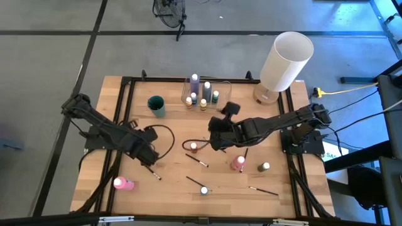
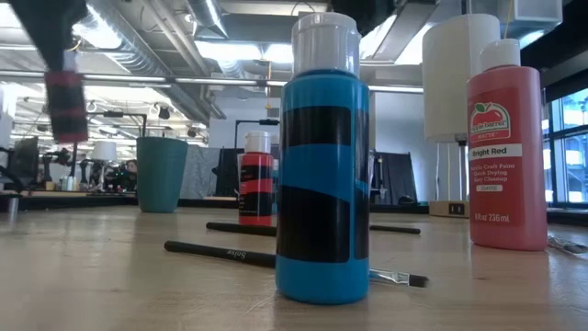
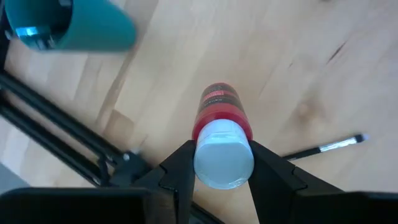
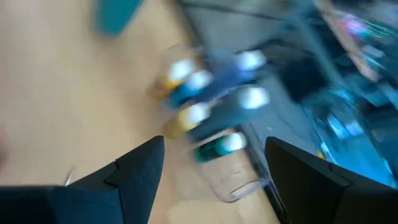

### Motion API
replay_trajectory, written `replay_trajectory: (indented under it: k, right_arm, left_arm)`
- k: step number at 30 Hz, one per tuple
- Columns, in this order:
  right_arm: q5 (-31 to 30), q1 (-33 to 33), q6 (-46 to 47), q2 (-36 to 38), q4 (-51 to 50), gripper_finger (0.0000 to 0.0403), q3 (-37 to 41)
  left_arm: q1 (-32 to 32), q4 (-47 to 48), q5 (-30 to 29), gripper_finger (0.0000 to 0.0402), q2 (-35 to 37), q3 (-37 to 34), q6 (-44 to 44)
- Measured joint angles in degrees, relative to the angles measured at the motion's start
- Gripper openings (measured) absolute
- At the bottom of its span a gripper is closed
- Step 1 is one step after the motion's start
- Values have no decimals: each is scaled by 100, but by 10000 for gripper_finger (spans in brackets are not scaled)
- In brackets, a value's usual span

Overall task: Pick & Place Paint Supplies
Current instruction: Put the red paint bottle into the transparent bin

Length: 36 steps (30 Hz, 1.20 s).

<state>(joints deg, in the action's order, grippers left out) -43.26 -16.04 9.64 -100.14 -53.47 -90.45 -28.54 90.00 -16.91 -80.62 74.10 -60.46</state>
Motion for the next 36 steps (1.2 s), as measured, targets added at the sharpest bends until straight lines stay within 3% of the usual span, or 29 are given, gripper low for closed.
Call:
replay_trajectory:
  k: [7, 10, 18, 22, 31, 36]
  right_arm:
    - [2754, 42, -1110, 0, 1130, 283, 0]
    - [3335, 33, -1506, 0, 1546, 283, 0]
    - [2644, 73, -1632, 0, 2705, 283, 0]
    - [2683, 81, -1784, 0, 2762, 283, 0]
    - [2782, 79, -1701, 0, 2756, 284, 0]
    - [2391, 77, -1665, 0, 2526, 293, 0]
  left_arm:
    - [440, 2, -144, 120, 11, 807, 1047]
    - [540, -10, -338, 120, 11, 1099, 1359]
    - [590, -628, -1052, 119, 15, 1428, 2408]
    - [589, -1133, -1108, 121, 15, 1428, 2950]
    - [571, -1327, -1204, 119, 15, 1428, 3123]
    - [571, -1375, -1204, 124, 15, 1428, 3125]
